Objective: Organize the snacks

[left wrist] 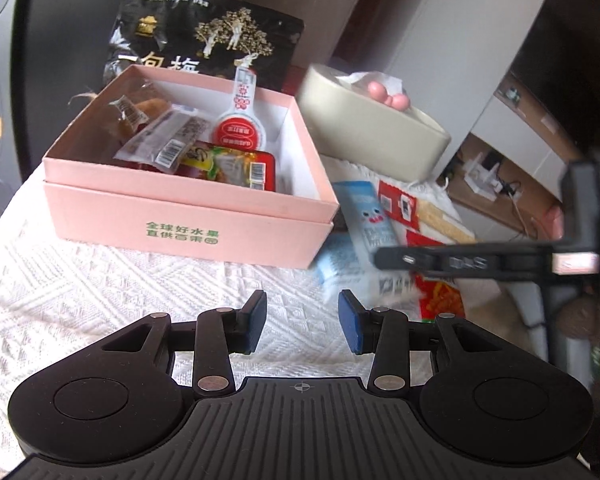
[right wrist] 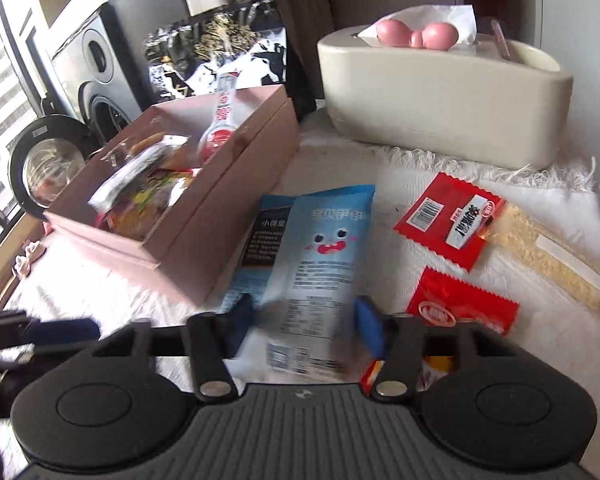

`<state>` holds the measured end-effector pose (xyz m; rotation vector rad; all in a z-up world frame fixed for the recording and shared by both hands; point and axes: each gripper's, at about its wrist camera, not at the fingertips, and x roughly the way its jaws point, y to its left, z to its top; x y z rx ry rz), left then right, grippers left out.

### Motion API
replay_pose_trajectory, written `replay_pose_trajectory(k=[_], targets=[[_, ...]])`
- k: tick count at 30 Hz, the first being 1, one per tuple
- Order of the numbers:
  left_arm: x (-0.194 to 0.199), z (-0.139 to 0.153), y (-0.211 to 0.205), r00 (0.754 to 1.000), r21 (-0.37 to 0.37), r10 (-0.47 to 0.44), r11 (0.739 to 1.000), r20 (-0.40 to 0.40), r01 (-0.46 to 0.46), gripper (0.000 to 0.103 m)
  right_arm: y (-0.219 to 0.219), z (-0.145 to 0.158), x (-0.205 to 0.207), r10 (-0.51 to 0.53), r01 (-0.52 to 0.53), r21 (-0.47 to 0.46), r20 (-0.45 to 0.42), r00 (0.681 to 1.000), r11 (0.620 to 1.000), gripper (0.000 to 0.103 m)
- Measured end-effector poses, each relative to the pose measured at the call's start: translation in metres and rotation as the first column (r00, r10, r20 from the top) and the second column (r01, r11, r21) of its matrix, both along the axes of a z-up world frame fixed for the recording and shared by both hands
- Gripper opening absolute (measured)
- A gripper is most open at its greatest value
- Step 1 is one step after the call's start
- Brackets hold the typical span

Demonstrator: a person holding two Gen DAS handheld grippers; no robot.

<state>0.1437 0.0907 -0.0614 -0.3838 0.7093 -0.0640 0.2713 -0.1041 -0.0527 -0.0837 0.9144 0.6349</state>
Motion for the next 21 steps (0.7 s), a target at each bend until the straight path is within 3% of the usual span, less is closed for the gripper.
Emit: replay_pose_trajectory(k=[1,3,8,11,13,14,16,17,21], targets=[[-0.002,0.001,0.0,1.0,-0.003,-0.003,1.0,0.006,0.003,0.044,-0.004,0.005,-0.005,-0.004,0.004,0.01,-0.009,1.0,1.0,0.028],[-0.006,0.004,-0.001,1.0,-0.009,-0.01,1.0,0.019,0.01,0.044,-0.016,0.015,-0.018,-0.02,0.022,0.054,-0.04,0.999,0.998,0.026],[-0.011,0.012,-0.01,0.998,-0.002,-0.033,0.999,0.045,0.033,0.044,-0.022,0.025,-0.065,0.073,-0.066,0.082,-0.087,0.994,0.994,0.027],[-0.005,0.014,-0.032,0.989,0.06,-0.133,0.99,0.062,0.129,0.044,-0.023,0.028,-0.091,0.092,-0.09,0.035,-0.031,0.995,0.995,0.034],[0.005,0.014,-0.053,0.973,0.166,-0.225,0.963,0.059,0.213,0.044,-0.03,0.029,-0.104,0.053,-0.052,-0.021,0.037,0.998,0.998,0.058],[0.01,0.013,-0.063,0.964,0.229,-0.259,0.943,0.054,0.241,0.044,-0.036,0.029,-0.108,0.026,-0.023,-0.04,0.069,0.997,0.999,0.061],[0.02,0.009,-0.082,0.952,0.345,-0.305,0.897,0.026,0.278,0.044,-0.05,0.027,-0.113,-0.032,0.042,-0.079,0.133,0.991,0.996,0.062],[0.025,0.007,-0.088,0.948,0.369,-0.317,0.884,0.018,0.289,0.044,-0.057,0.025,-0.114,-0.06,0.076,-0.098,0.158,0.986,0.992,0.062],[0.044,-0.003,-0.106,0.944,0.395,-0.33,0.865,-0.018,0.31,0.045,-0.085,0.01,-0.111,-0.198,0.224,-0.121,0.196,0.96,0.967,0.062]])
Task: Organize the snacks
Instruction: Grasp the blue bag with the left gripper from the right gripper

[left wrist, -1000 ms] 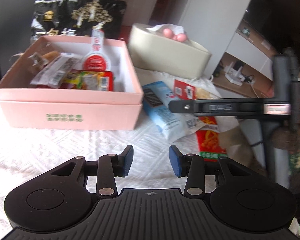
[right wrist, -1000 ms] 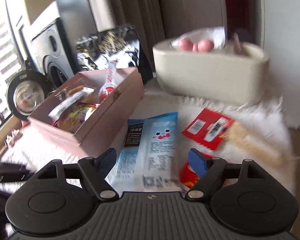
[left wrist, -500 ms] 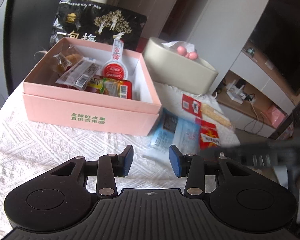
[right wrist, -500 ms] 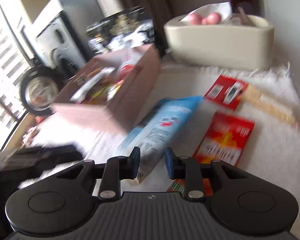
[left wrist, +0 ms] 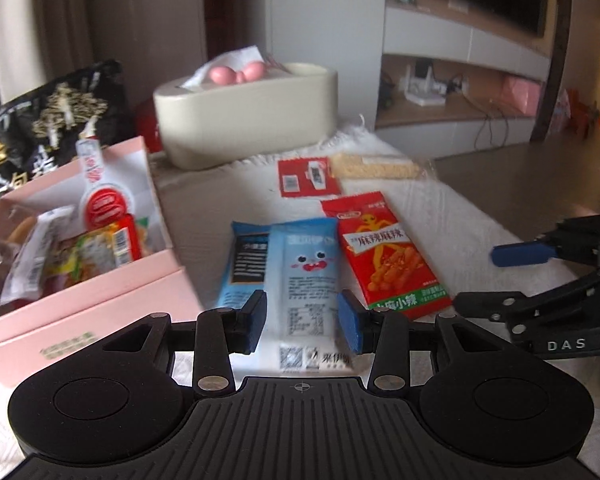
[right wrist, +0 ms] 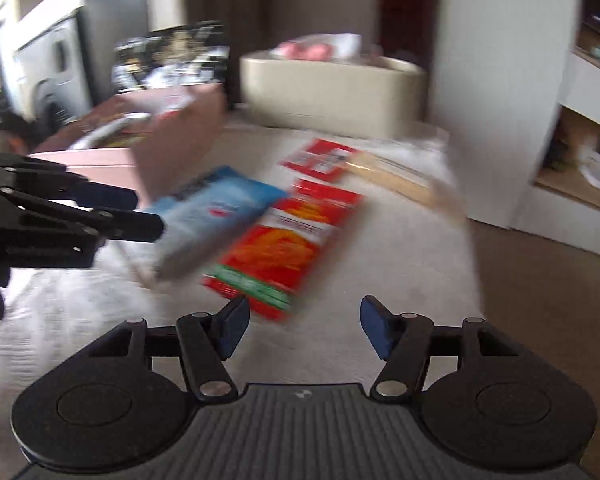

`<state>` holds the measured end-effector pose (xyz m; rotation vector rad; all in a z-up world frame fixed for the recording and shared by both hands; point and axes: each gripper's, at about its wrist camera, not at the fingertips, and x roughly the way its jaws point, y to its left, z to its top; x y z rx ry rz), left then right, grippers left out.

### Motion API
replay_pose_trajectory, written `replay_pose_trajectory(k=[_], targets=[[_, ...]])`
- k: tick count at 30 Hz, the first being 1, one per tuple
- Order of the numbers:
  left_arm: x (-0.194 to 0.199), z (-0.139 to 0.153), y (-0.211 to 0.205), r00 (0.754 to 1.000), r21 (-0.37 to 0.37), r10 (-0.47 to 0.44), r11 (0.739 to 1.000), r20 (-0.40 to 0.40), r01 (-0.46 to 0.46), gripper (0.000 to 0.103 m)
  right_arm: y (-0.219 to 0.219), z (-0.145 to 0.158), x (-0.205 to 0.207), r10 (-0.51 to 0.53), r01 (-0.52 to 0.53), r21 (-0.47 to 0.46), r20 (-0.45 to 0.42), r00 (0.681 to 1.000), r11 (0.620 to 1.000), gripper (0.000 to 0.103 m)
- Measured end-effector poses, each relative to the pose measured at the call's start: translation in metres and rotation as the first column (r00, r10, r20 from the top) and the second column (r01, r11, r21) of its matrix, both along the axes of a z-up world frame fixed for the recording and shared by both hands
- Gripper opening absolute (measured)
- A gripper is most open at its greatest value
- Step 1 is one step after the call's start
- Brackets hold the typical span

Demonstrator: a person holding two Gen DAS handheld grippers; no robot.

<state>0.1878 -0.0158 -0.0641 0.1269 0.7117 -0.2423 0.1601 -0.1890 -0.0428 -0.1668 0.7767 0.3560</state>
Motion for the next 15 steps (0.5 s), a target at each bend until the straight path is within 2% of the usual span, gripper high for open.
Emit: replay_pose_trajectory(k=[3,6,7,10,12,15], targets=[[0.008,-0.01,-0.013,0.999,0.058,-0.014,0.998,-0.03,0.016,0.045,-0.015,-0.009,-0.001,-0.06,0.061,0.04,-0.02,0.998,0.997,0.063],[0.009,-0.016,-0.019,0.999,0.081,-0.033,0.996,-0.039,0.036,0.054,-0.023,-0.015,-0.007,-0.059,0.059,0.082,0.002,0.998,0.995,0.064],[0.01,-0.016,-0.019,0.998,0.064,-0.041,0.997,-0.049,0.044,0.06,-0.024,-0.016,-0.007,-0.061,0.06,0.087,0.005,0.998,0.994,0.066],[0.015,-0.013,-0.012,0.993,-0.073,-0.077,0.995,-0.09,0.07,0.073,-0.021,-0.017,-0.004,-0.065,0.064,0.097,0.004,0.998,0.993,0.069],[0.017,-0.012,-0.009,0.99,-0.124,-0.097,0.989,-0.101,0.084,0.074,-0.02,-0.017,-0.003,-0.067,0.066,0.101,0.003,0.998,0.993,0.07],[0.013,-0.009,-0.011,0.993,-0.124,-0.089,0.989,-0.074,0.08,0.07,-0.02,-0.017,-0.003,-0.065,0.064,0.102,0.004,0.998,0.993,0.071]])
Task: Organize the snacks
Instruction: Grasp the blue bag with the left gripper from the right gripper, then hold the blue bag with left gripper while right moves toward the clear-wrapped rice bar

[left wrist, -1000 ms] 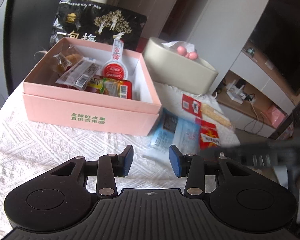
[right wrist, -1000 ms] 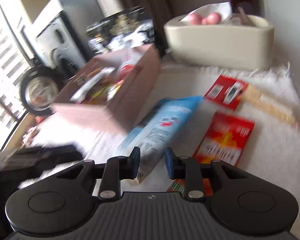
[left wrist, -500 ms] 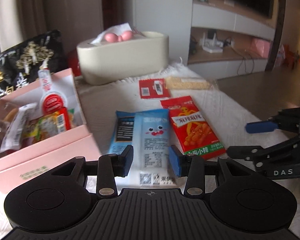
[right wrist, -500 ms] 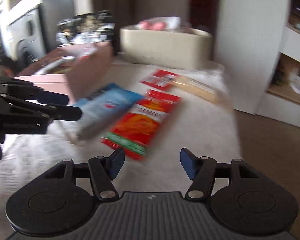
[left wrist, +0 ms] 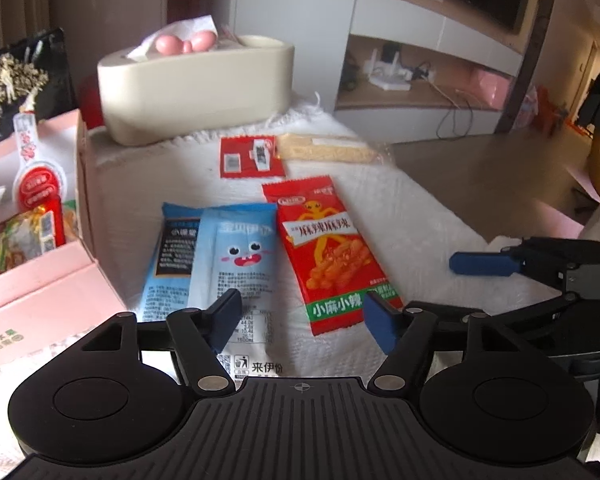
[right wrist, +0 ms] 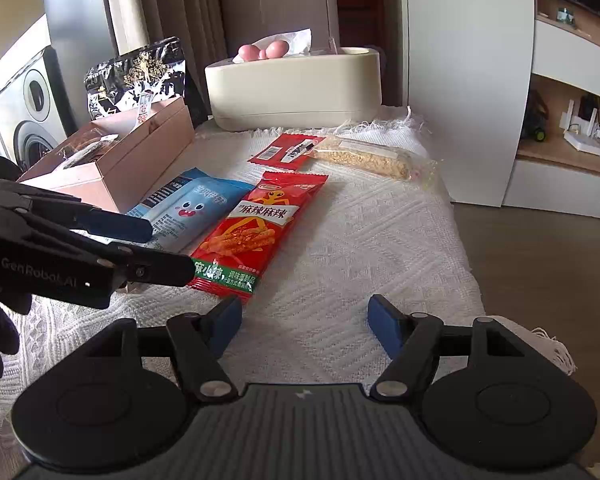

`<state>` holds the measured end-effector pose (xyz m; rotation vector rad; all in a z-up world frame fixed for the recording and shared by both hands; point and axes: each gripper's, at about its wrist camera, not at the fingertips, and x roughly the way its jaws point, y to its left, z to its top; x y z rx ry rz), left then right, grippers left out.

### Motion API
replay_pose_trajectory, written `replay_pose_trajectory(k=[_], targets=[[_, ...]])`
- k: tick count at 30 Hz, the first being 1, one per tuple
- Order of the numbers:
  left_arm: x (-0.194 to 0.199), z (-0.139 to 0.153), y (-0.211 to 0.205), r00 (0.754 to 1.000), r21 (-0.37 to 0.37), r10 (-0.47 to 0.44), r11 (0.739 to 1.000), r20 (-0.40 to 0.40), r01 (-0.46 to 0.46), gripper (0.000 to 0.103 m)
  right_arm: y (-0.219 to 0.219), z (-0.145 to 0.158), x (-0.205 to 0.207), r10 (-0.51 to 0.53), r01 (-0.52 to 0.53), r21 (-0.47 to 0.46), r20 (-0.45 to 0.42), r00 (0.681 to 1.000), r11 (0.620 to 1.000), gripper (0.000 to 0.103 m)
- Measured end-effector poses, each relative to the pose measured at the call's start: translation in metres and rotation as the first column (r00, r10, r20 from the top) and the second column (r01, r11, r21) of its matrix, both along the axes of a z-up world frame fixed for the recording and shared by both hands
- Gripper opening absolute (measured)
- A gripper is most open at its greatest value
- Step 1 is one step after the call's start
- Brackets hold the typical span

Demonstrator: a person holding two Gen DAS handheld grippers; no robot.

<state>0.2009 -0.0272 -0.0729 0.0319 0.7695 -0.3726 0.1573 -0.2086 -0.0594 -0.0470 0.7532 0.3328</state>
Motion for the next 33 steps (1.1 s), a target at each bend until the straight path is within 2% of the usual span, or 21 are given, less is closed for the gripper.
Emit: replay_pose_trajectory(k=[2,4,5,8,11,14,17,19,22,26,28,33], targets=[[-0.008,0.006,0.002,0.998,0.025,0.021,0.999,0.053,-0.022,0.068,0.0,0.0,0.0,-0.001,0.001,0.001,0.0,1.0,1.0,0.071],[-0.018,0.013,0.01,0.991,0.073,0.07,0.994,0.113,-0.078,0.068,0.0,0.0,-0.001,-0.003,0.003,0.001,0.001,1.0,1.0,0.071],[-0.02,0.014,0.016,0.988,0.076,0.1,0.991,0.119,-0.11,0.068,0.0,0.0,-0.002,-0.003,0.003,0.001,0.002,1.0,1.0,0.071],[-0.016,0.014,0.037,0.986,0.036,0.152,0.987,0.073,-0.155,0.068,-0.001,-0.001,-0.002,-0.004,0.004,0.006,0.004,1.0,1.0,0.072],[-0.01,0.008,0.041,0.987,0.028,0.15,0.988,0.049,-0.151,0.068,0.0,-0.001,0.0,0.001,-0.001,0.005,0.0,1.0,1.0,0.075],[-0.003,-0.001,0.027,0.997,0.027,0.077,0.997,0.007,-0.077,0.069,0.002,-0.001,-0.001,0.002,-0.002,-0.005,0.002,1.0,1.0,0.075],[-0.004,-0.008,0.005,1.0,0.104,0.0,0.995,0.031,-0.003,0.084,0.002,-0.001,-0.001,0.001,-0.001,-0.003,0.002,1.0,1.0,0.075],[-0.006,-0.009,-0.001,0.999,0.097,-0.026,0.995,0.033,0.022,0.085,0.002,-0.001,-0.001,0.001,-0.001,-0.003,0.002,1.0,1.0,0.075],[-0.006,-0.004,0.004,0.999,0.062,0.025,0.998,0.048,-0.028,0.082,0.002,-0.001,-0.001,0.001,-0.001,-0.003,0.002,1.0,1.0,0.075],[-0.002,-0.004,0.014,0.989,0.154,0.132,0.978,0.069,-0.141,0.081,0.002,-0.001,-0.001,0.001,-0.001,-0.004,0.002,1.0,1.0,0.075],[0.003,-0.008,0.019,0.989,0.159,0.144,0.976,0.037,-0.148,0.081,0.002,-0.001,-0.002,0.001,-0.001,-0.003,0.002,1.0,1.0,0.075],[0.01,-0.014,0.024,0.989,0.123,0.148,0.981,0.02,-0.149,0.085,0.002,-0.001,-0.002,0.002,-0.002,-0.003,0.002,1.0,1.0,0.075]])
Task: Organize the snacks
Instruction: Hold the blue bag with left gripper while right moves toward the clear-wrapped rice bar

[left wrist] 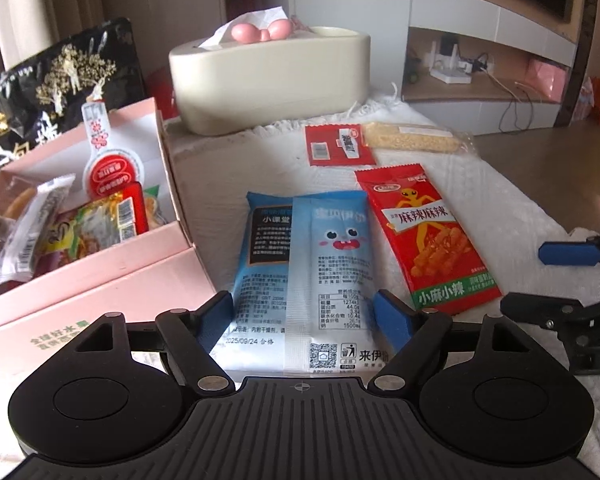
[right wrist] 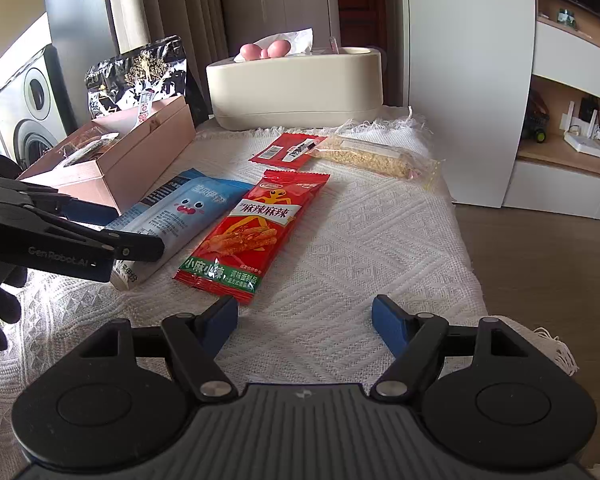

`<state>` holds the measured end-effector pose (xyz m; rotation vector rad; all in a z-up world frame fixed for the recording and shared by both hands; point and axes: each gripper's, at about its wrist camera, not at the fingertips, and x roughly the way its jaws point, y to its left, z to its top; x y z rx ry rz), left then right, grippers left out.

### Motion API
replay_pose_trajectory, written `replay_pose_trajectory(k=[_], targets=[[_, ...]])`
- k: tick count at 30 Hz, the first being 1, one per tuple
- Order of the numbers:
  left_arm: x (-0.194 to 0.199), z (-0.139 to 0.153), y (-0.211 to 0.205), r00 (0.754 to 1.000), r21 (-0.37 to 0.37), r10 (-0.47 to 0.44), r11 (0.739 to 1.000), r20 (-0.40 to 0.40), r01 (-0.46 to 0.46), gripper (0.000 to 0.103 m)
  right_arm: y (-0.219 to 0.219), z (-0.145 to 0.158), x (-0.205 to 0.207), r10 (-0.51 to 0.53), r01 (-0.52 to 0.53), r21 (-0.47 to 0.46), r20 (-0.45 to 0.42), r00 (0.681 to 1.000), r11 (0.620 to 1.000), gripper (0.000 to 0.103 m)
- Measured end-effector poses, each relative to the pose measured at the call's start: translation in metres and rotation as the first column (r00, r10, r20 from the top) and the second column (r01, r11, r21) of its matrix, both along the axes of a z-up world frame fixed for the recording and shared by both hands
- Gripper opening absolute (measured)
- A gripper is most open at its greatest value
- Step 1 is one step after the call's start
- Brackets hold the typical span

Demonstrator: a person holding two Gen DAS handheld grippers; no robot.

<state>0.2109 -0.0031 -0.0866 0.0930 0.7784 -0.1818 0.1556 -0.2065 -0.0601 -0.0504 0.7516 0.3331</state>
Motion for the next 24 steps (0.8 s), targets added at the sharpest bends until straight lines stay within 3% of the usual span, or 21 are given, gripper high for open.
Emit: replay_pose_trajectory(k=[6,10,16,19,24], targets=[[0.011,-0.008,0.006,1.0,-0.064,-0.009,0.998,-0.005,0.009,0.092,0.0,0.0,-0.001,0.002,-0.002,0.003,-0.001,1.0,1.0,0.076],[0.012,-0.01,0.002,1.0,-0.044,-0.016,0.999,0.01,0.017,0.093,-0.003,0.0,0.001,0.04,-0.04,0.031,-0.021,0.999,0.999,0.087],[0.009,-0.003,0.01,1.0,-0.118,-0.015,0.993,-0.003,0.014,0.088,-0.003,0.0,0.004,0.107,-0.104,0.052,-0.059,0.993,0.993,0.098],[-0.004,0.009,0.015,1.0,-0.2,-0.007,0.98,0.023,0.011,0.087,-0.001,0.0,0.005,0.129,-0.126,0.046,-0.062,0.99,0.991,0.1],[-0.048,0.032,0.013,0.995,-0.202,-0.017,0.979,0.096,0.036,0.087,-0.001,0.001,0.005,0.131,-0.128,0.041,-0.063,0.989,0.991,0.097]])
